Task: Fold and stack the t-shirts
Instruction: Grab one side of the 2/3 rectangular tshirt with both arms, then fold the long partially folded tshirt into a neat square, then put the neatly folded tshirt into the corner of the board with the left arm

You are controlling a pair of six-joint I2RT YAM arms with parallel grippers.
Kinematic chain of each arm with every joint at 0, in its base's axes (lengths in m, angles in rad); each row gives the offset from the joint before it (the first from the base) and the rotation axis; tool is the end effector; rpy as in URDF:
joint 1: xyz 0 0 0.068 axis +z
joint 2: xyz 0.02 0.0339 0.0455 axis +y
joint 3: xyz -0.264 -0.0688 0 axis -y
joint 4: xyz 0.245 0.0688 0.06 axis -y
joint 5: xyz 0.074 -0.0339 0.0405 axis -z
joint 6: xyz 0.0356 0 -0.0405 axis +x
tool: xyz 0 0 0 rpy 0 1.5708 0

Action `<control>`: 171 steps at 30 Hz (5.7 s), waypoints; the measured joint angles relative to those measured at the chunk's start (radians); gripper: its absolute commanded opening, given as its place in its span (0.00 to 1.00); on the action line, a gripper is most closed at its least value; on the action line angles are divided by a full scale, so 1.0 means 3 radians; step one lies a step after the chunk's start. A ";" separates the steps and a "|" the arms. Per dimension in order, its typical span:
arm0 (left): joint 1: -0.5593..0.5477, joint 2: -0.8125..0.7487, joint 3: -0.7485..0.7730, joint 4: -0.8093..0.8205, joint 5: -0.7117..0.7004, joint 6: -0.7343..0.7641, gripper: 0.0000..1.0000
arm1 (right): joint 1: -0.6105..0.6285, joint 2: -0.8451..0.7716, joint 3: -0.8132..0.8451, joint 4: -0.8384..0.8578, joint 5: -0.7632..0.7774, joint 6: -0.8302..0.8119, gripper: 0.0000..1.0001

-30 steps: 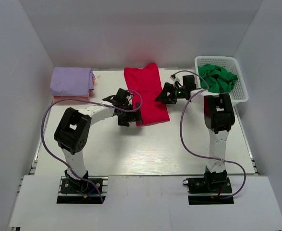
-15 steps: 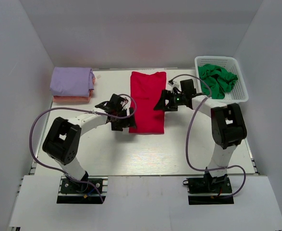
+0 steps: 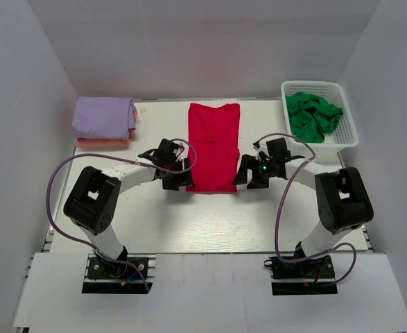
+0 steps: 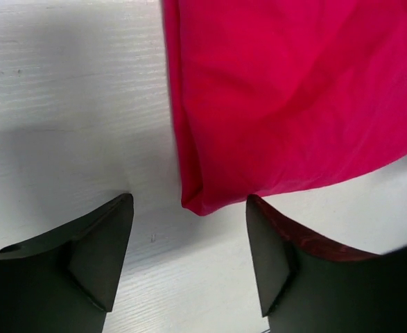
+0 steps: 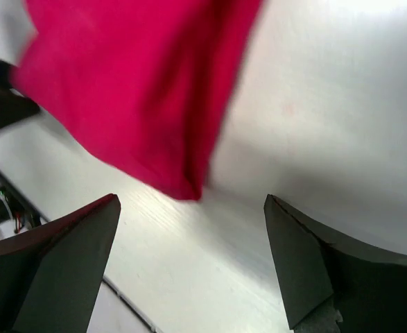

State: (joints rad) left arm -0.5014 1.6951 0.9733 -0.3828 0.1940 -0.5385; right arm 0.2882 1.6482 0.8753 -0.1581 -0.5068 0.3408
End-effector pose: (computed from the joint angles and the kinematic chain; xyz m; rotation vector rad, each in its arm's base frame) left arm 0.2819 -0.1623 0.1613 0.0126 2.7786 -0.5623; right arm 0.3023 0.1077 0.1643 -0.1515 2.5520 0.8883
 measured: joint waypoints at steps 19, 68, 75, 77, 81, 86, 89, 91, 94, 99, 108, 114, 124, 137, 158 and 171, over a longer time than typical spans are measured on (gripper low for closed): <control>0.0000 0.0108 -0.0108 0.0376 0.0205 -0.0051 0.31 | 0.0175 0.0259 -0.0220 0.0280 -0.0380 0.0303 0.28; 0.0223 -0.0203 0.1687 -0.1237 0.0141 -0.0319 0.00 | 0.0178 -0.0511 0.1092 -0.0379 -0.0360 0.0383 0.00; 0.0524 0.0535 0.2235 -0.1227 0.0094 -0.0392 0.00 | -0.0103 0.0225 0.1380 -0.0098 -0.0788 0.0605 0.00; 0.0582 0.0696 0.2349 -0.1202 0.0120 -0.0403 0.00 | -0.0167 0.0441 0.1556 -0.0003 -0.0881 0.0640 0.00; 0.0673 0.1029 0.2686 -0.1099 0.0210 -0.0385 0.00 | -0.0254 0.0958 0.2085 0.0117 -0.0980 0.0715 0.00; 0.0725 0.1578 0.3285 -0.0951 0.0280 -0.0341 0.10 | -0.0355 0.1534 0.2683 0.0186 -0.1041 0.0825 0.00; 0.0752 0.1823 0.3525 -0.0941 0.0263 -0.0338 0.55 | -0.0402 0.2008 0.3264 0.0108 -0.1067 0.0866 0.55; 0.0783 0.2014 0.3696 -0.0886 0.0223 -0.0342 1.00 | -0.0421 0.2427 0.3794 0.0076 -0.1058 0.0871 0.90; 0.0862 0.2241 0.3904 -0.0876 0.0182 -0.0399 1.00 | -0.0437 0.2941 0.4472 0.0109 -0.1049 0.0875 0.90; 0.0956 0.2336 0.3950 -0.0717 0.0160 -0.0361 1.00 | -0.0441 0.2890 0.4259 0.0125 -0.0984 0.0815 0.90; 0.0802 0.2035 0.3246 -0.0665 0.0039 0.0047 1.00 | -0.0175 0.2108 0.3794 -0.0734 0.0071 -0.0187 0.90; 0.0656 0.2071 0.3151 -0.0743 0.0042 0.0173 1.00 | 0.0022 0.2087 0.3578 -0.0993 0.0519 -0.0381 0.90; 0.0590 0.2124 0.3070 -0.0623 0.0128 0.0187 0.79 | 0.0015 0.2073 0.2982 -0.0815 0.0294 -0.0225 0.90; 0.0635 0.1995 0.2614 -0.0029 0.0374 0.0186 0.49 | 0.0083 0.2073 0.2759 -0.0384 -0.0331 -0.0075 0.90; 0.0657 0.1605 0.2066 0.0521 0.0563 0.0656 0.00 | 0.0045 0.1326 0.2241 -0.0446 0.0642 0.0142 0.90; 0.0993 0.1263 0.2687 -0.0137 0.0417 0.1668 0.00 | -0.0017 0.0436 0.1531 -0.0445 0.1099 0.0174 0.90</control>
State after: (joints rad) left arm -0.2035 2.0739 1.7794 -0.4240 0.3191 -0.0380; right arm 0.2832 1.7790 1.3346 -0.2916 -0.1772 0.3931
